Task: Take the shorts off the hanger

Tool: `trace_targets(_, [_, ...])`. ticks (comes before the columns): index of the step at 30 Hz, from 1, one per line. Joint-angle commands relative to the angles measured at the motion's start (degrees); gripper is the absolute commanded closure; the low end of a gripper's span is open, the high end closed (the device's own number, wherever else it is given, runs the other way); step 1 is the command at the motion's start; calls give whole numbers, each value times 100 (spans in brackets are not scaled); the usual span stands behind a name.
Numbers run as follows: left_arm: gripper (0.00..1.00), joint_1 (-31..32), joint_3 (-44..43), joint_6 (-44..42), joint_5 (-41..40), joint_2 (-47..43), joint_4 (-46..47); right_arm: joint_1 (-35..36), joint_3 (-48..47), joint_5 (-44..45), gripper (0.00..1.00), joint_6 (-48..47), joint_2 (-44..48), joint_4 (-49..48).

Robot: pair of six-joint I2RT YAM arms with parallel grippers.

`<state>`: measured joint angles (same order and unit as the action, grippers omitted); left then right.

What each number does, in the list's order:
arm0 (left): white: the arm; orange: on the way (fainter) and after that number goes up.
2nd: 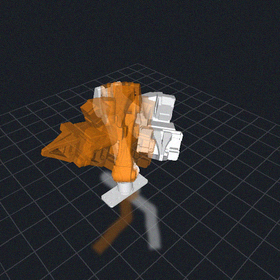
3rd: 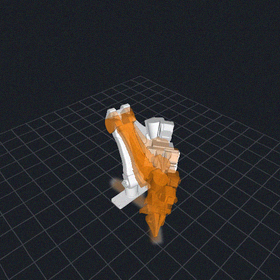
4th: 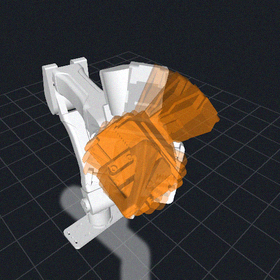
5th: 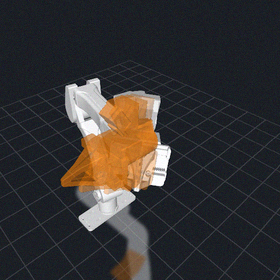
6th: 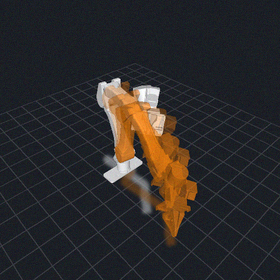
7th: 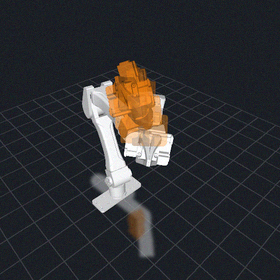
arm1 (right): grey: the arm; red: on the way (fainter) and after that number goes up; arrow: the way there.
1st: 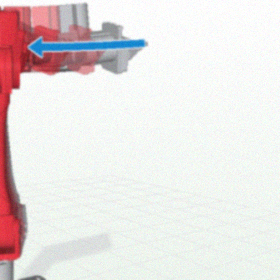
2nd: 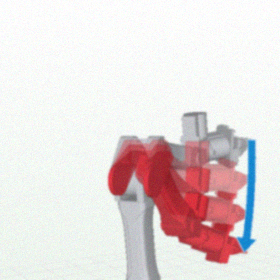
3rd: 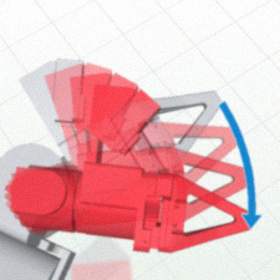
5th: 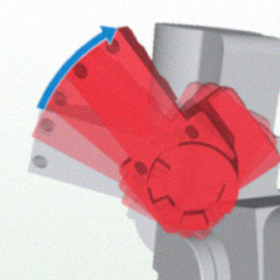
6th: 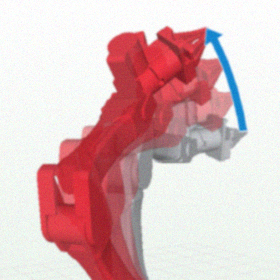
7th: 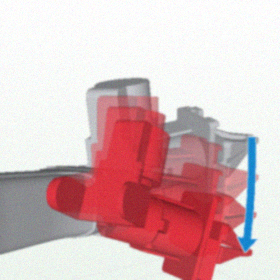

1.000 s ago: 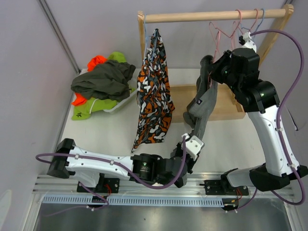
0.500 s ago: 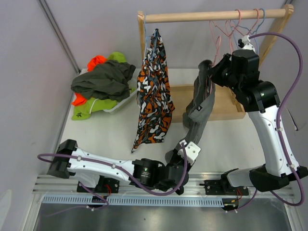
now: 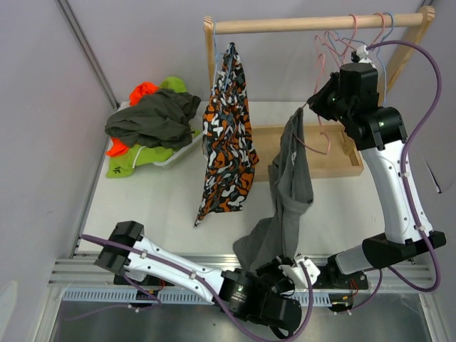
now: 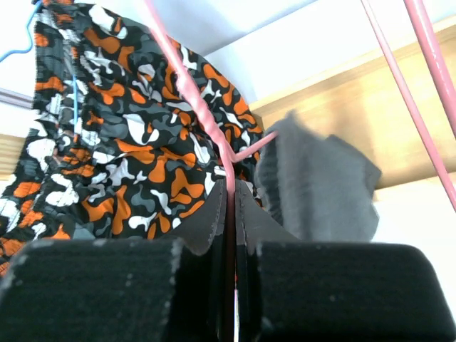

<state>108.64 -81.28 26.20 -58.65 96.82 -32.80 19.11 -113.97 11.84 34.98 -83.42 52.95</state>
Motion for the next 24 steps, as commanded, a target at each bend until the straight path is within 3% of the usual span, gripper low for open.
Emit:
trace_targets(1, [100,465,-502,307,303,266,-770,-136,-450,820,100,-158,-78,-2069])
trace_targets(4, [100,474,-1232,483,-23,583,-1571,-118,-380,759,100,-141,-78,-2061])
trace_targets(8, [100,299,-909,430,108,462,-1196,-118,-161,584,100,-53,114,-1990])
trace_targets(11, [100,-175,-285,553,363,84,-766,-110,146,294,100,148,492,-1859])
trace_targets(18, [100,-2272,130,-693,932,-532,474,-57,745,-522,100,509,1608,-982])
trace_targets(21, [100,-3137,-326,-1291,1398,-331,967,-66,622,-918,100,553,1829,-506])
trace_targets(24, [100,-3796,-1082,-1617,1681,12,828,-83,263,-1113,100,580,1829,-145])
